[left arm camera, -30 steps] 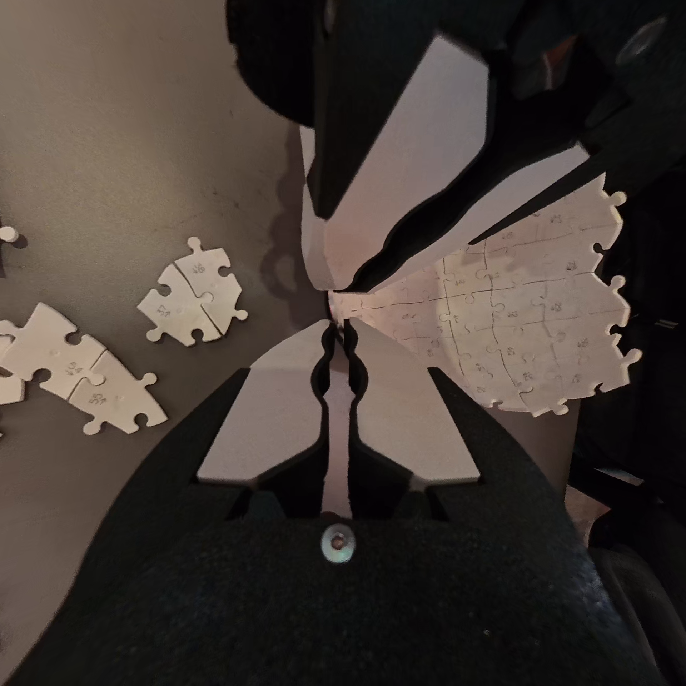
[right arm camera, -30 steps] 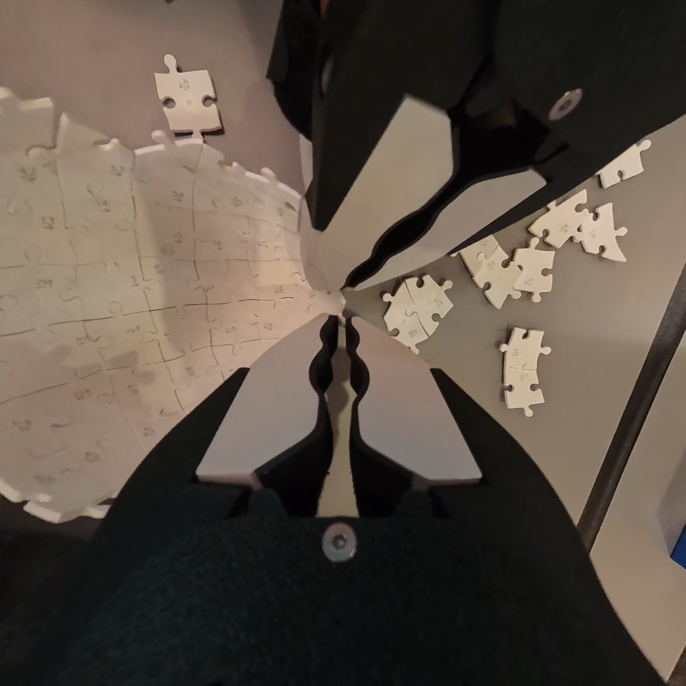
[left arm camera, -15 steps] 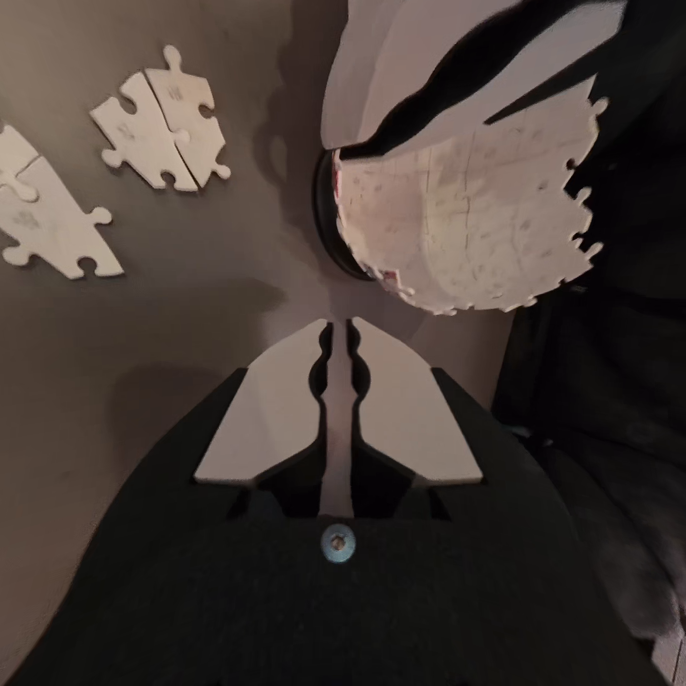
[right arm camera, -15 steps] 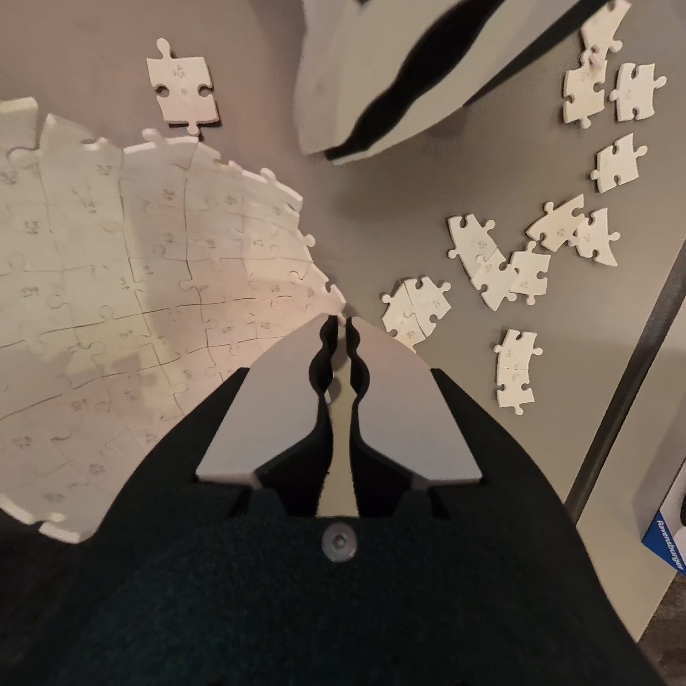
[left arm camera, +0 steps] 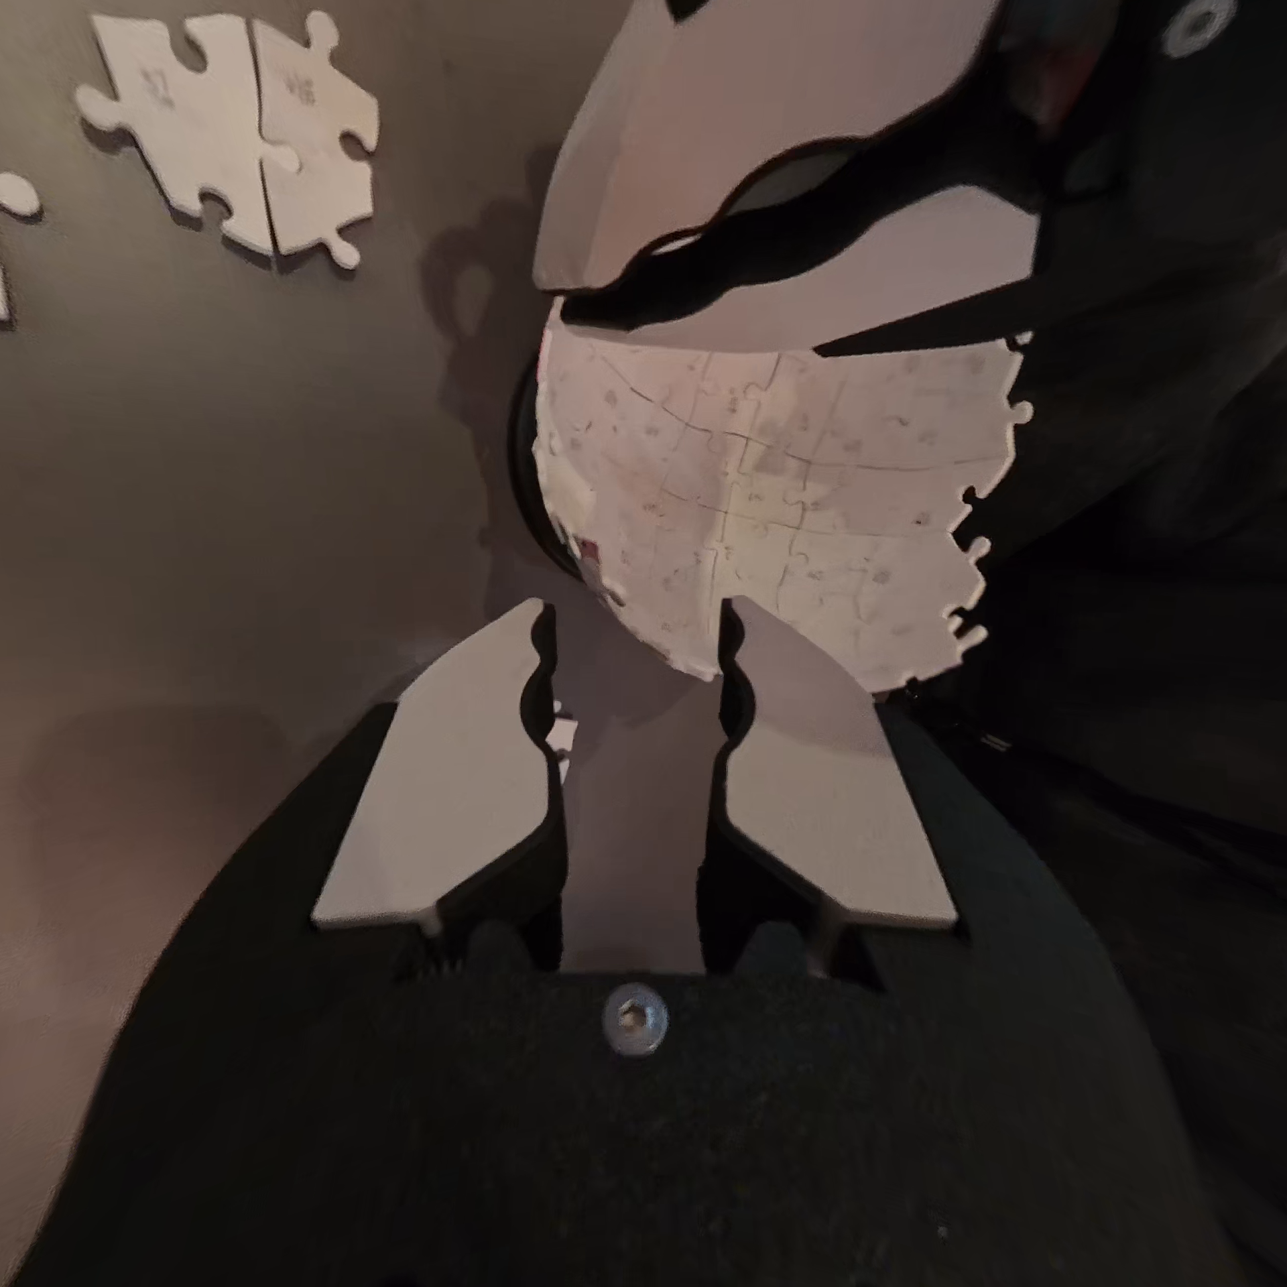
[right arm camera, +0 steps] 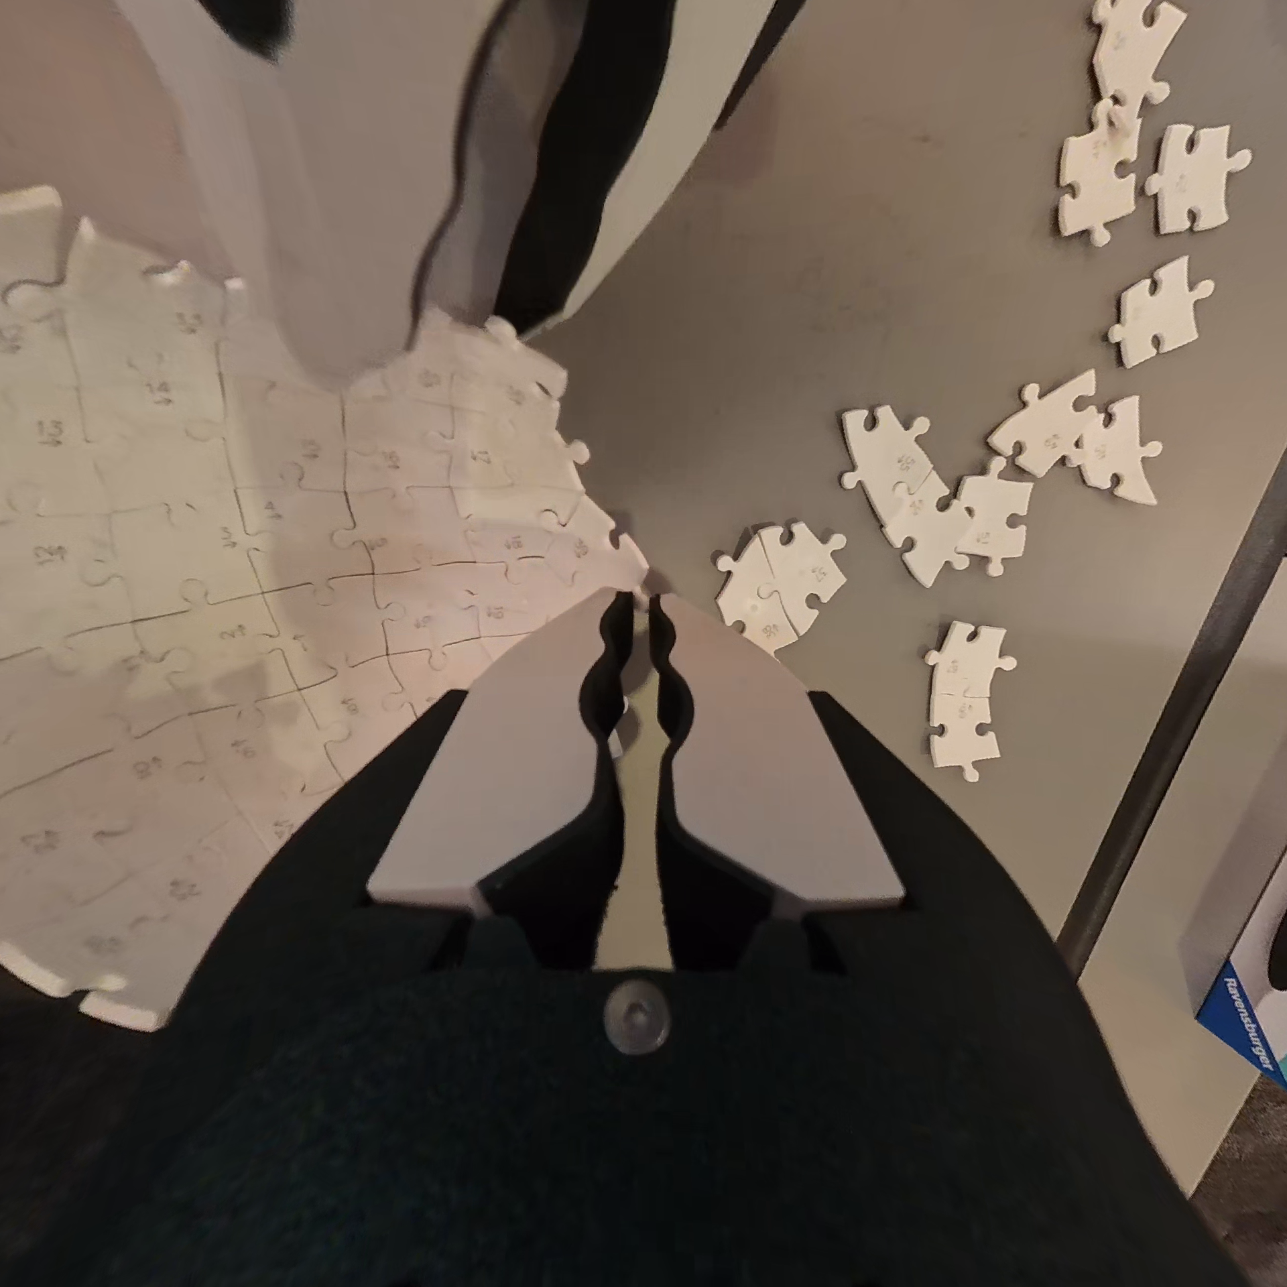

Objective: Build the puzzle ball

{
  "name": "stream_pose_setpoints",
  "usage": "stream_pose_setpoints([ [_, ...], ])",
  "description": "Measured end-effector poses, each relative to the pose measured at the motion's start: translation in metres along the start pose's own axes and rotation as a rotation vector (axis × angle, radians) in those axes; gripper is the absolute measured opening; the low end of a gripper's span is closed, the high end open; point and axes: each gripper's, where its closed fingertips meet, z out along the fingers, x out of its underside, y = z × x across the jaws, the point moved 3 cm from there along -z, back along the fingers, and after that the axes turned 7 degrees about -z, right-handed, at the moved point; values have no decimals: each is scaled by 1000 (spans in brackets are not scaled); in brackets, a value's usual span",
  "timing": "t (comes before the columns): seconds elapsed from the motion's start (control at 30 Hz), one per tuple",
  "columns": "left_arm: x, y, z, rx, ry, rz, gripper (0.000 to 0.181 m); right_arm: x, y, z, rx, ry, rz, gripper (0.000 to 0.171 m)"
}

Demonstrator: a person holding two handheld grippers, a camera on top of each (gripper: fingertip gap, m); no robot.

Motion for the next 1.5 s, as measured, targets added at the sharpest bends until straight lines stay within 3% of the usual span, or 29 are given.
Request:
stream_pose_setpoints([
  [0.17, -3, 12, 5, -59, 7, -47, 33, 0, 0, 0, 3, 4, 0, 4],
  [0.33, -6, 9, 7, -79, 4, -8, 9, 0, -1, 0, 7, 6, 3, 4],
  [0.7, -6, 5, 10, -154, 14, 42, 7, -1, 4, 0, 93, 24, -45, 4],
  [1.5, -4, 6, 1, -104, -33, -36, 15, -1, -1, -9, 70, -36, -9, 14],
])
